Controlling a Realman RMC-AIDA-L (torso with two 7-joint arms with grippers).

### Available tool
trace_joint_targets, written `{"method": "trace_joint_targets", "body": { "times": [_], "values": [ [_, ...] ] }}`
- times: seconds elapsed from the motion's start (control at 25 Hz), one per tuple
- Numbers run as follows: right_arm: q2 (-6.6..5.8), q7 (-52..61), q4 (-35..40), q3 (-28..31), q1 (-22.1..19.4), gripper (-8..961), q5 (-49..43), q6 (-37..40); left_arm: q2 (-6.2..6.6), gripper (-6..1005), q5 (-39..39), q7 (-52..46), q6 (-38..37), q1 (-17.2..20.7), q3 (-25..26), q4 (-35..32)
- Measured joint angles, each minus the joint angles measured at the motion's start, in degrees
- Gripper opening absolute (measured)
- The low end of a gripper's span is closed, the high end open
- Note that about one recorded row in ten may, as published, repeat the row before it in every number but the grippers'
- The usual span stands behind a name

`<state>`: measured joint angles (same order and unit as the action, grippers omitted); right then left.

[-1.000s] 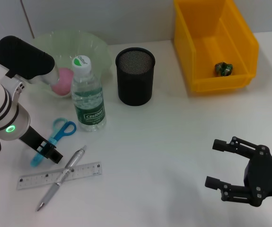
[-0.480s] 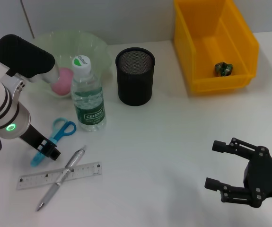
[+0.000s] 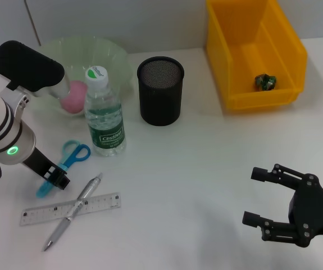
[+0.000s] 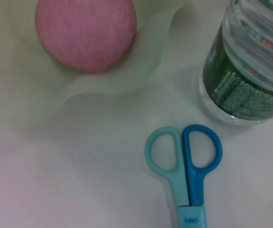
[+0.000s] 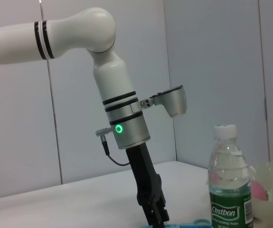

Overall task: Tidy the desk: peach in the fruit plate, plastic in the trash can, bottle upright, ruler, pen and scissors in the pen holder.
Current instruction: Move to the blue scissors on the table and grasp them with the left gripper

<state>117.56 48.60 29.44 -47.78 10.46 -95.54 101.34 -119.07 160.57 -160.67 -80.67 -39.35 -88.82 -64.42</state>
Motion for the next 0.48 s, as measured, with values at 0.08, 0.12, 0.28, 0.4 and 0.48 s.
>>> {"method": "trace_joint_targets", "body": {
  "times": [0.08, 0.12, 0.28, 0.4, 0.48],
  "values": [
    [0.01, 0.00, 0.00, -0.02, 0.00, 835, -0.02, 0.00, 0.01, 500, 0.00, 0.04, 0.10, -0.20, 0.09, 0.56],
    [0.02, 0.00, 0.00, -0.02, 0.00, 835, -0.04, 0.01, 0.02, 501, 0.01, 0.06, 0.14, -0.33, 0.13, 0.88],
    [0.03, 0.00, 0.00, -0.01, 0.00, 835, -0.08, 0.08, 0.03, 503, 0.01, 0.08, 0.11, -0.51, 0.16, 1.29],
    [0.03, 0.00, 0.00, 0.02, 0.00, 835, -0.09, 0.09, 0.05, 504, 0.01, 0.11, 0.06, -0.58, 0.16, 1.42],
    [0.03, 0.00, 0.00, 0.00, 0.00, 835, -0.08, 0.09, 0.07, 505, 0.01, 0.49, -0.07, -1.05, 0.56, 2.12]
  ]
}}
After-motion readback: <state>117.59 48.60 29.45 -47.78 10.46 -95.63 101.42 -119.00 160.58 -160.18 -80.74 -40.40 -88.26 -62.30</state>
